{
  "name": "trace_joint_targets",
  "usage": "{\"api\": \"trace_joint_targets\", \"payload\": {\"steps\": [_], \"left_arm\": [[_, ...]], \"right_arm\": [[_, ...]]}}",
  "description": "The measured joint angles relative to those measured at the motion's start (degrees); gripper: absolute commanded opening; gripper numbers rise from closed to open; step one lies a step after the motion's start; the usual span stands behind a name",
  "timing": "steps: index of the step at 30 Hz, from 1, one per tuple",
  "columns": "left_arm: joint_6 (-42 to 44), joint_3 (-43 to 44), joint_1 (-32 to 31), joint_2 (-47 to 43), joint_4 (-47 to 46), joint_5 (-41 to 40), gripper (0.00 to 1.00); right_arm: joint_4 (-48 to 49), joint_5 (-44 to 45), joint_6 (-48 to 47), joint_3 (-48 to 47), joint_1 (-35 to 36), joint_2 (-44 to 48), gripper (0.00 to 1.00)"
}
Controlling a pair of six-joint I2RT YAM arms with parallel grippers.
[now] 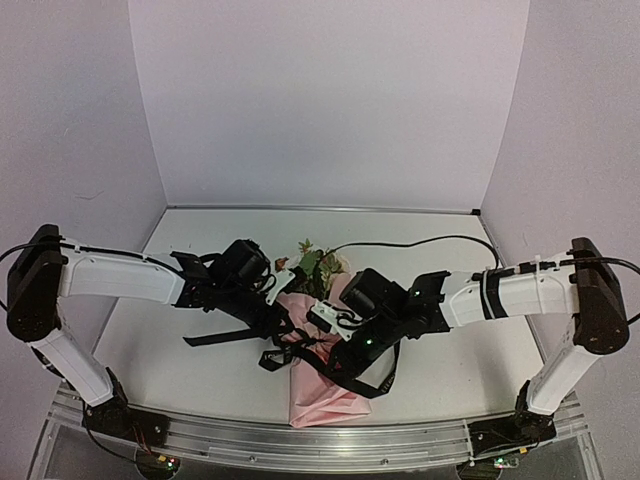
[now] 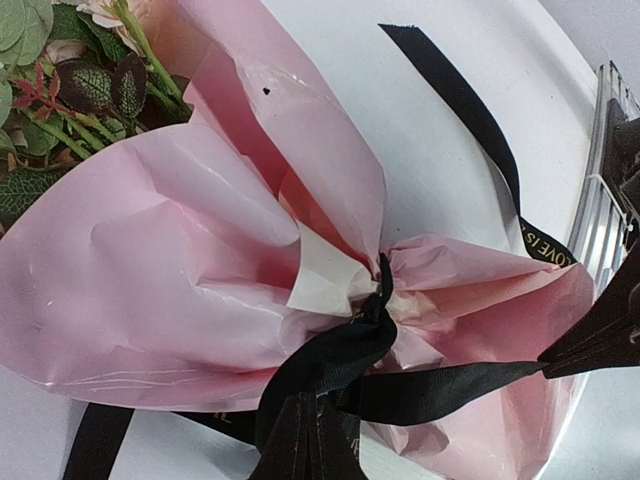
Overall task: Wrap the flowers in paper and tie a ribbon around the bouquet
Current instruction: Cross the half-tied ribbon over the folded bouquet.
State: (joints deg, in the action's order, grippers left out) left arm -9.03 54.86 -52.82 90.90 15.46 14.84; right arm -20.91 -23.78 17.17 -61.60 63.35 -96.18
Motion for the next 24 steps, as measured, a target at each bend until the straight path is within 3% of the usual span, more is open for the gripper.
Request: {"api": "trace_joint_targets", "payload": {"steps": [12, 24], "left_arm": [[-2.0, -2.1, 0.0, -0.8, -4.0, 2.0, 0.0], [-3.1, -3.4, 0.0, -2.8, -6.1, 5.4, 0.0]], "right_arm": [[0.5, 3.3, 4.6, -8.1, -0.1, -4.6, 0.0], [10.4, 5.0, 13.6, -9.5, -2.9, -12.6, 0.0]]}}
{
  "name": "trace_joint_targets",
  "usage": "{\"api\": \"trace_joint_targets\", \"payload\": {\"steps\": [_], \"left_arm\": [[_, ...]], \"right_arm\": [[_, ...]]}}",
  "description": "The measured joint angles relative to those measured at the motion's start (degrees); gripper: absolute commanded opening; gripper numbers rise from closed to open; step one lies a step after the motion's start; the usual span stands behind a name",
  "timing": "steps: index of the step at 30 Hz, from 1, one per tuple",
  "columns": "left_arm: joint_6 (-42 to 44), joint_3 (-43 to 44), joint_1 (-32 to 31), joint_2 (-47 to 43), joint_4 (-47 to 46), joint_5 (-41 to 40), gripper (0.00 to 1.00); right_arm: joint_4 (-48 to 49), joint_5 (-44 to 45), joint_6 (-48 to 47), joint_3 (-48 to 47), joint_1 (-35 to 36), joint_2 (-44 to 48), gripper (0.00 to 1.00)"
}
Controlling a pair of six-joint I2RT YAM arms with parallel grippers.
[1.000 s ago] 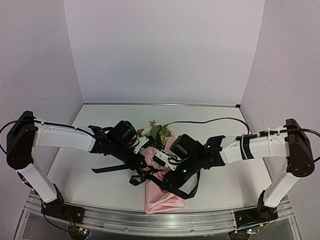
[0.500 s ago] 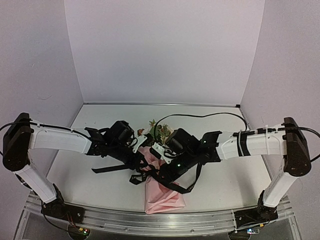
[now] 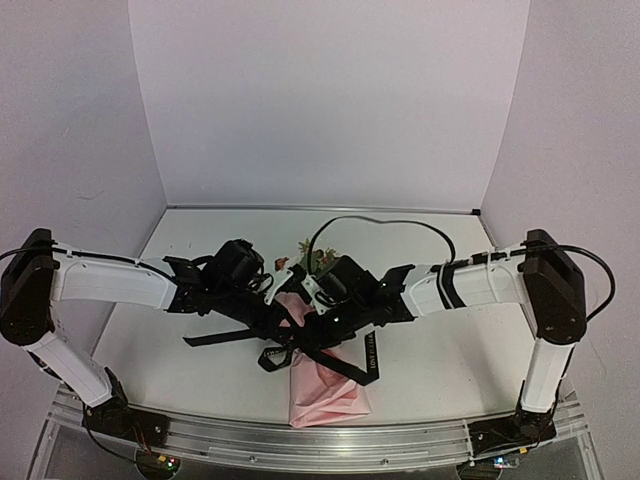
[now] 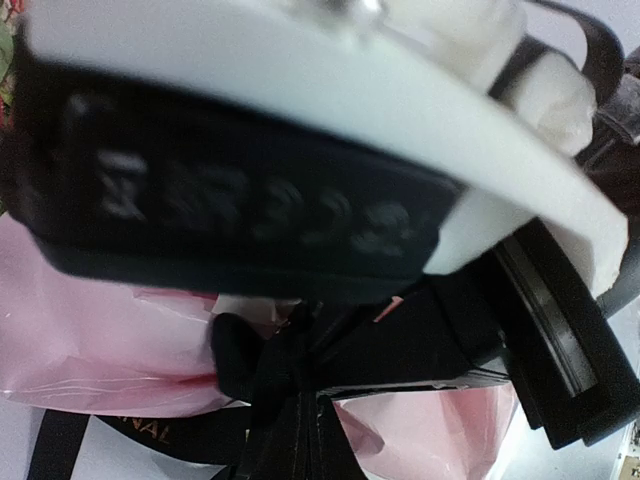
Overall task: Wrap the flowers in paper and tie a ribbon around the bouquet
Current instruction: Cross the half-tied ribbon over the folded bouquet.
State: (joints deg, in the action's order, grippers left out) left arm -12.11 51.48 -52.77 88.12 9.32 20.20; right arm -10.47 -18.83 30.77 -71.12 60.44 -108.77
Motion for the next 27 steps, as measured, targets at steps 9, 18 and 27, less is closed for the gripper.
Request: {"api": "trace_joint_targets", "payload": {"steps": [9, 18, 27], "left_arm": [[-0.7, -0.3, 0.1, 0.0, -0.4, 2.8, 0.0], [-3.6, -0.2, 0.1, 3.7, -1.7, 3.7, 0.0], [-6.9, 1.2, 0.1, 6.3, -1.8, 3.2, 0.19]], "right_arm": [[8.5, 5.7, 1.5, 3.8, 0.0, 0.0, 0.0], [20.9, 11.5, 2.5, 10.7, 0.1, -0.1, 0.0], [27.5, 13.6, 2.5, 12.4, 0.1, -1.3, 0.0]]}}
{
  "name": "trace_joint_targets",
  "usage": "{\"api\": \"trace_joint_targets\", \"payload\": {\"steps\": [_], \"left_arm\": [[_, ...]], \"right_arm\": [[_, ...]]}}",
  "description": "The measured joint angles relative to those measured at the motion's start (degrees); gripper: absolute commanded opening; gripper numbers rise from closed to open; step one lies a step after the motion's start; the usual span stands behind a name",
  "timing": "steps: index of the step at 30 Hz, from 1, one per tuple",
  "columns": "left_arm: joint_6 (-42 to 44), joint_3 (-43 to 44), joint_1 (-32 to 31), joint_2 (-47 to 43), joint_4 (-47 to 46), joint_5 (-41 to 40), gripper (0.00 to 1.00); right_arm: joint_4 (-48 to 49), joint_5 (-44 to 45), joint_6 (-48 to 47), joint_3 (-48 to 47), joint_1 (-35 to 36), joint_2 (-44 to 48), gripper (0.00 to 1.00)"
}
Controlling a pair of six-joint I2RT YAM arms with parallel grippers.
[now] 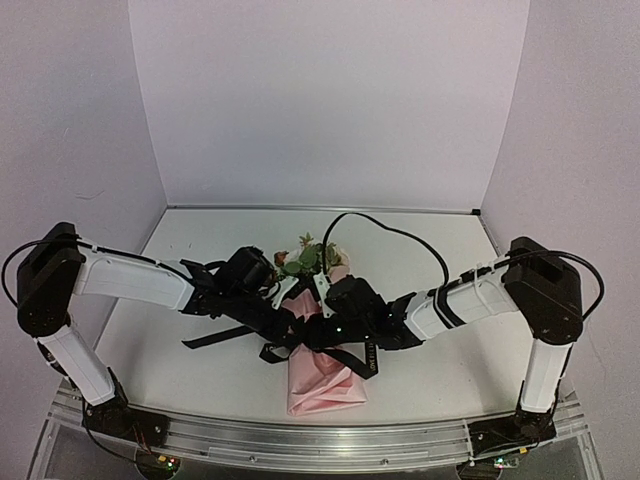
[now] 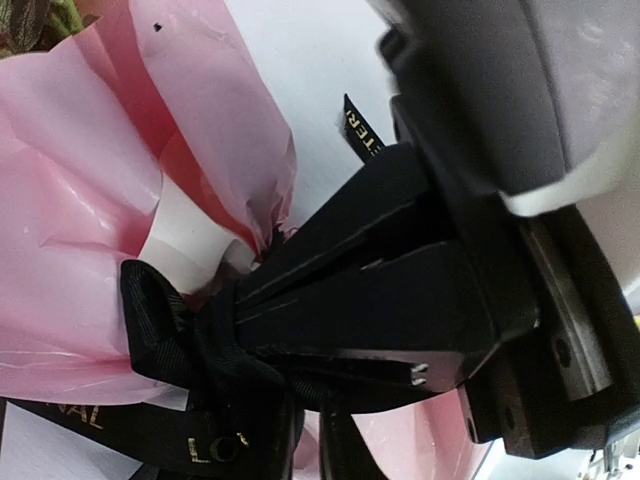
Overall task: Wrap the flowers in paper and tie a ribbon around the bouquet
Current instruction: Cross the half-tied ribbon over the folded bouquet.
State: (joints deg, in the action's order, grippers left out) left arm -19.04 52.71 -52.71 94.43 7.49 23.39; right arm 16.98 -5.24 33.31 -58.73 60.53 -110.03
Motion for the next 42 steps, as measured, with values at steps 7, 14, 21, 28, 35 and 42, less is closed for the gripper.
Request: {"api": "trace_joint_targets", "payload": {"steps": [7, 14, 21, 28, 35, 42], "left_arm": [[-0.7, 0.6, 0.0, -2.8, 1.2, -1.4, 0.35], [-0.6, 0.6, 0.0, -6.9, 3.2, -2.8, 0.46], [-1.3, 0.5, 0.6, -10.7, 3.5, -6.8, 0.39], [-3.5, 0.6, 6.0, -9.7, 5.0, -11.1, 0.34], [-3.5, 1.4, 6.1, -1.3, 7.1, -9.4, 0.37], [-3.4, 3.3, 6.1, 1.9, 7.0, -6.2, 0.38]], "right_arm": [[1.0, 0.5, -0.1, 0.4, 0.0, 0.0, 0.0], [1.1, 0.5, -0.1, 0.4, 0.0, 0.0, 0.0], [1.3, 0.5, -0.1, 0.4, 0.0, -0.1, 0.0], [1.5, 0.5, -0.1, 0.4, 0.0, -0.2, 0.0], [1.5, 0.5, -0.1, 0.4, 0.0, -0.2, 0.0], [1.5, 0.5, -0.1, 0.4, 0.0, -0.2, 0.0]]}}
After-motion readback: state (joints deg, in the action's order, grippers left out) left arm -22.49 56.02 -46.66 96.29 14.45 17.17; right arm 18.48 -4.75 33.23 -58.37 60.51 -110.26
